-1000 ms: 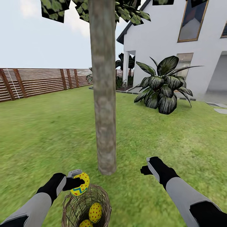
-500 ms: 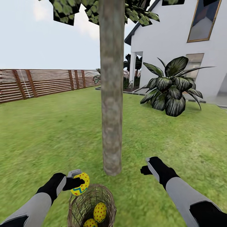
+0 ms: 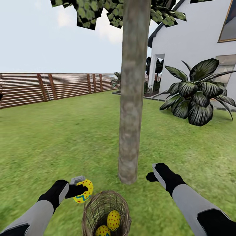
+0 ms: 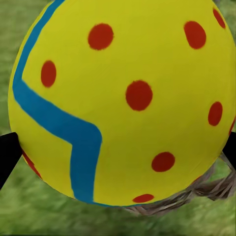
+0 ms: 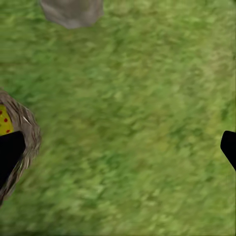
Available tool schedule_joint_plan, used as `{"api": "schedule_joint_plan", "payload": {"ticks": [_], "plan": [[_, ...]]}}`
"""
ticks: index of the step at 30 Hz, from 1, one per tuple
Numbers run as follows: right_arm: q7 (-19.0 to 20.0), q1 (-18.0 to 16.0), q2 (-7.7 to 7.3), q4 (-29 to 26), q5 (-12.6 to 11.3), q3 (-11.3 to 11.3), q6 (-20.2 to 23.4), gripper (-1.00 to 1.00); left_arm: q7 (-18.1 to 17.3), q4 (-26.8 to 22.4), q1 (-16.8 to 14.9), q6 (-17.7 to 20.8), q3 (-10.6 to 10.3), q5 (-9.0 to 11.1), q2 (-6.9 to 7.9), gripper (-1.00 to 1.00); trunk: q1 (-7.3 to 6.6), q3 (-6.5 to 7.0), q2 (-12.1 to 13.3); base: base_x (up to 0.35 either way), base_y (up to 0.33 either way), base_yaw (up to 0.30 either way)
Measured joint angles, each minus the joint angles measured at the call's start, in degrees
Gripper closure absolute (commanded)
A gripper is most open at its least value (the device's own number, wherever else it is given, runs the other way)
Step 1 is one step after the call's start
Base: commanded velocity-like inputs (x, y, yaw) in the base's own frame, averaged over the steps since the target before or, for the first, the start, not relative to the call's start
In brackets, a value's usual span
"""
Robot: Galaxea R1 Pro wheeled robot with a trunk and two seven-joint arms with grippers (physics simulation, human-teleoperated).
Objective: Take the three Easter eggs out of the wicker basket on the lawn in the garden, then place them on the lawn next to a single tree (choose any tree) so that all three eggs are next to the same tree and none are left in the basket.
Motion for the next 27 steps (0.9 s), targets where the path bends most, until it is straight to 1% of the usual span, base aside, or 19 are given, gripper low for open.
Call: {"api": "schedule_joint_plan", "payload": {"ticks": [10, 16, 21, 27], "plan": [[0.0, 0.0, 0.0, 0.1, -0.2, 0.0, 0.0, -1.0, 0.0, 0.0, 0.0, 0.0, 0.0, -0.1, 0.02, 1.0, 0.0, 0.28, 0.0, 0.0, 0.0, 0.272], [0.1, 0.0, 0.0, 0.1, -0.7, -0.1, 0.6, -1.0, 0.0, -0.3, 0.0, 0.0, 0.1, -0.1, 0.09, 1.0, 0.0, 0.29, 0.0, 0.0, 0.0, 0.274], [0.0, 0.0, -0.08, 0.1, -0.7, -0.1, 0.8, -1.0, 0.0, -0.3, 0.0, 0.0, 0.1, -0.1, 0.09, 1.0, 0.0, 0.29, 0.0, 0.0, 0.0, 0.274], [0.0, 0.0, -0.02, 0.0, -0.7, -0.1, 0.8, -1.0, 0.0, -0.5, 0.0, 0.0, 0.1, -0.1, 0.09, 1.0, 0.0, 0.29, 0.0, 0.0, 0.0, 0.221]]}}
